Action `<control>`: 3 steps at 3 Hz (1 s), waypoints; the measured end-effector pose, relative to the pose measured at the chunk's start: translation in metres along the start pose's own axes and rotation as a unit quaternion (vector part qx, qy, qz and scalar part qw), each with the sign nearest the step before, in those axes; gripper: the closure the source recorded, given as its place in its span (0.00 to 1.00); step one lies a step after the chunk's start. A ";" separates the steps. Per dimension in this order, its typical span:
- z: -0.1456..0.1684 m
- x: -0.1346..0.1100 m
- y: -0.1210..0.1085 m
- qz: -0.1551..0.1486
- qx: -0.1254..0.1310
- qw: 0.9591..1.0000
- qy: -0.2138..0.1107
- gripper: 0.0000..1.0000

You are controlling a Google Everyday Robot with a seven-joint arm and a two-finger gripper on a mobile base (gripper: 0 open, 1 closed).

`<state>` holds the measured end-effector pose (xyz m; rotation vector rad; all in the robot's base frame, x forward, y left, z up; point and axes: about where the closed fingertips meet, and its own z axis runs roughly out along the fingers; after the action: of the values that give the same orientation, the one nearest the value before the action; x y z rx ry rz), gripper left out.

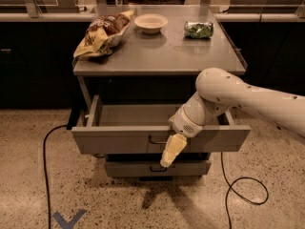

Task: Open top drawer

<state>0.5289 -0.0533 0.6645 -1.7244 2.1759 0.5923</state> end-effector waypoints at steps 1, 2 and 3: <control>0.002 0.003 0.013 -0.006 -0.004 1.000 0.009 0.00; -0.022 0.016 0.071 -0.004 -0.025 1.000 0.001 0.00; -0.021 0.016 0.071 -0.005 -0.025 1.000 0.001 0.00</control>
Offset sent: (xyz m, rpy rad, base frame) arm -0.0801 -0.0153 0.0197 -0.0227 0.0402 0.0401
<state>0.4563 -0.0633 0.6851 -1.7601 2.1714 0.6482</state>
